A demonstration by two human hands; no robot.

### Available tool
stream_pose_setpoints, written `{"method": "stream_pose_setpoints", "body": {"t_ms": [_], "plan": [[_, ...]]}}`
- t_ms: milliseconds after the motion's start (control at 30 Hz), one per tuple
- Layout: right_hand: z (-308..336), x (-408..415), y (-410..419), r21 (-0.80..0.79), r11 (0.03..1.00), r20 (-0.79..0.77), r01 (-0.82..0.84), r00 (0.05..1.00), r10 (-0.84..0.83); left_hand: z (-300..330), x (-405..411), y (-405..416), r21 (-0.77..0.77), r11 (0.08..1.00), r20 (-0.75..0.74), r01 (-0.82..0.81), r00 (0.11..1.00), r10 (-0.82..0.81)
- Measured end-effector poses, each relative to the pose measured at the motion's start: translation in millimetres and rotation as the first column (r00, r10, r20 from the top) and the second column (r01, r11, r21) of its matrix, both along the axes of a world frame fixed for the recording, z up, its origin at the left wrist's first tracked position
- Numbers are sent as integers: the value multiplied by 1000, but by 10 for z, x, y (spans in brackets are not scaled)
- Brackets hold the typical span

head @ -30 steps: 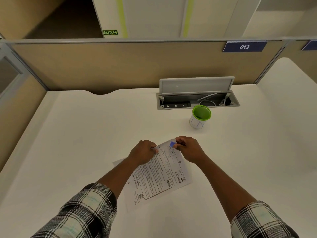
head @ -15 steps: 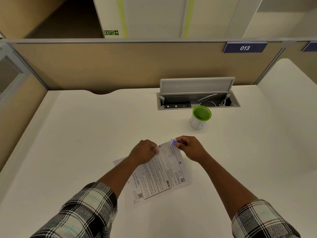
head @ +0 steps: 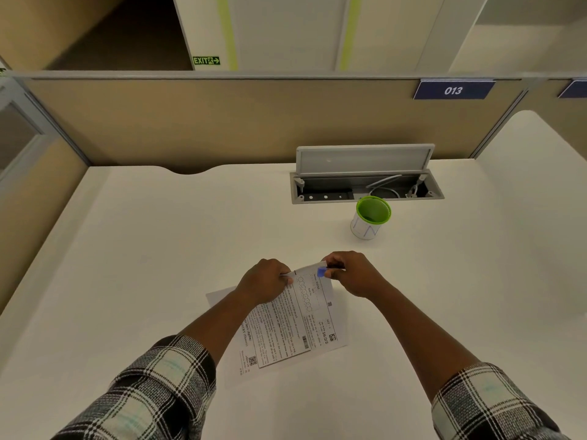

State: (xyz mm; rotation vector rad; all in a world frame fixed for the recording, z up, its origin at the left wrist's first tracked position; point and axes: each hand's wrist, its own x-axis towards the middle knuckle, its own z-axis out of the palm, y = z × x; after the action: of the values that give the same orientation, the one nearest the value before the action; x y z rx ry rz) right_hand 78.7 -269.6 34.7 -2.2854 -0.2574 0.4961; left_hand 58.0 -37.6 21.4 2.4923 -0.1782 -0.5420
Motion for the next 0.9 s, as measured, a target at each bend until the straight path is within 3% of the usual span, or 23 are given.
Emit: {"method": "stream_pose_setpoints", "body": {"t_ms": [400, 900], "plan": [[-73, -40, 54, 7, 993, 22, 122, 992, -122, 21, -6, -24, 26, 999, 17, 38, 999, -39], [-115, -81, -33, 66, 995, 25, 68, 997, -70, -9, 26, 24, -7, 999, 2, -36, 999, 36]]}}
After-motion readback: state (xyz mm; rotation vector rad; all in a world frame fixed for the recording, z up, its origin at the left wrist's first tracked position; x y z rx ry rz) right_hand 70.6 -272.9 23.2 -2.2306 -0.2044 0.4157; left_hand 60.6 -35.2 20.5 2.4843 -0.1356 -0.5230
